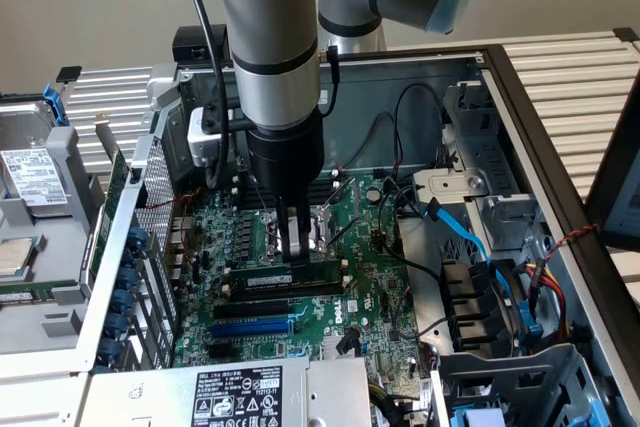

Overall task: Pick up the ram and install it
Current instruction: 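Insert the ram into the slot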

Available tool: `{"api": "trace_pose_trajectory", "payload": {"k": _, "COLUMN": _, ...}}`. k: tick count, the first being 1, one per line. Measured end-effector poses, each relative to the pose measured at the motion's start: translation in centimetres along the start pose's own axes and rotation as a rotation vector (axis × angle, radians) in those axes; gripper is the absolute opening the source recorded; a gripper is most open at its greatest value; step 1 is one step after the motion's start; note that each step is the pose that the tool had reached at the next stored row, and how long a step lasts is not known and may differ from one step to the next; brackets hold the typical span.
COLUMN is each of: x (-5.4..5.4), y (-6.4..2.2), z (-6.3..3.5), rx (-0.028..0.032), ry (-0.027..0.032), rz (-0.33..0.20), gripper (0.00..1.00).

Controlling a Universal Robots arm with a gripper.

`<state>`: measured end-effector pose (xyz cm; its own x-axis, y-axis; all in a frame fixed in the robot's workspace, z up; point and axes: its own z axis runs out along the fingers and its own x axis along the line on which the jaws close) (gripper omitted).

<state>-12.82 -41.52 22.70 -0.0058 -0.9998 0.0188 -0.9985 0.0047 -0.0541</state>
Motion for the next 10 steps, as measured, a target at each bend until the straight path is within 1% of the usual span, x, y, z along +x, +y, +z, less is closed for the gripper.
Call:
{"api": "trace_pose_trajectory", "payload": {"k": 4, "x": 0.0, "y": 0.03, "z": 0.04, "rx": 0.0017, "ry": 0.0002, "rz": 0.0, "gripper": 0.14}}
{"api": "trace_pose_trajectory", "payload": {"k": 8, "x": 0.0, "y": 0.1, "z": 0.18, "rx": 0.0076, "ry": -0.0001, "rz": 0.0, "gripper": 0.14}}
{"api": "trace_pose_trajectory", "payload": {"k": 10, "x": 0.0, "y": 0.13, "z": 0.24, "rx": 0.0093, "ry": -0.0001, "rz": 0.0, "gripper": 0.14}}
